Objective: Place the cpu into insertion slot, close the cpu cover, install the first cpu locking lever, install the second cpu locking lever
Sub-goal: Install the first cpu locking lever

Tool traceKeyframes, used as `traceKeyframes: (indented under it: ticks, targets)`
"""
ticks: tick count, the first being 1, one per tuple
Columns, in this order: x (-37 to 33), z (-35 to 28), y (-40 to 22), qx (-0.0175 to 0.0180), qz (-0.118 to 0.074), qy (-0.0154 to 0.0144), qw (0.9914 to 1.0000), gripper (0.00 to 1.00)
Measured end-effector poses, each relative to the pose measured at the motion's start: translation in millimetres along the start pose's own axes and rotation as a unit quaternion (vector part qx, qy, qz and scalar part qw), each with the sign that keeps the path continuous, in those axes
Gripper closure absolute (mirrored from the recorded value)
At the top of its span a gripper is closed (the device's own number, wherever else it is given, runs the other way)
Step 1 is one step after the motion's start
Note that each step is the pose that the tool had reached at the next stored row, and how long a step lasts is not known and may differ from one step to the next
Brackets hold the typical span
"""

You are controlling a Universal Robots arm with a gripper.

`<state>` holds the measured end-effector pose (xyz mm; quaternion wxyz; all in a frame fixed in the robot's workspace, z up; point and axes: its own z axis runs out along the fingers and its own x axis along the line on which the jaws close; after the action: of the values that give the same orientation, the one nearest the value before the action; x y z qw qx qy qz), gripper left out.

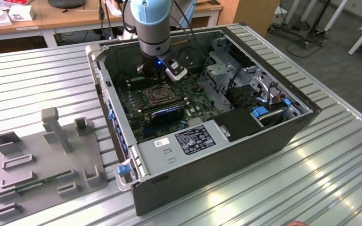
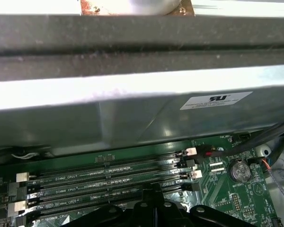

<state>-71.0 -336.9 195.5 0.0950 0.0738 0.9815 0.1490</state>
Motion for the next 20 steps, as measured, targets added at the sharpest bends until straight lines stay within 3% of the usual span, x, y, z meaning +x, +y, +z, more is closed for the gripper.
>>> traceKeyframes:
  ticks: [13,20]
  targets:
    - [0.6,3.4,-1.1,0.0045,-0.004,-0.0013,0.99998,0.89]
    - [0.8,4.5,-1.5,0.0089,-0.006,-0.0017,0.99994,0.89]
